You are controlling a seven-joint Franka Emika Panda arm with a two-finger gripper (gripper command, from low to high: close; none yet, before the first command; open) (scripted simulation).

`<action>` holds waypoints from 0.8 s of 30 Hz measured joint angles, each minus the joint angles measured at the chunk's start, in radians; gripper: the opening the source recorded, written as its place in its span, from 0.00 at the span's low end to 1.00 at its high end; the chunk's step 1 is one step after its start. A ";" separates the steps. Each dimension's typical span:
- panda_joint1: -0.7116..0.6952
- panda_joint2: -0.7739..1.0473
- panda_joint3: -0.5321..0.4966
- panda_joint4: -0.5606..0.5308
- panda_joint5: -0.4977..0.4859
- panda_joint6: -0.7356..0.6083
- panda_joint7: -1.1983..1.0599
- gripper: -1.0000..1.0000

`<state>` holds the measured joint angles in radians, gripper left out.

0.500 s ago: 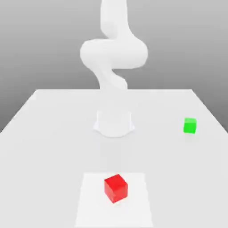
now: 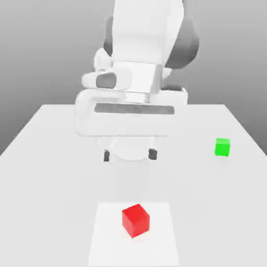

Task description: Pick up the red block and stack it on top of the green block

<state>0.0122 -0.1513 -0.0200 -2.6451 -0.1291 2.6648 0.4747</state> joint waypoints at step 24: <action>0.002 0.249 0.021 -0.093 0.134 0.172 -0.217 0.00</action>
<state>0.0137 0.0973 0.0009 -2.7380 0.0046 2.8368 0.2574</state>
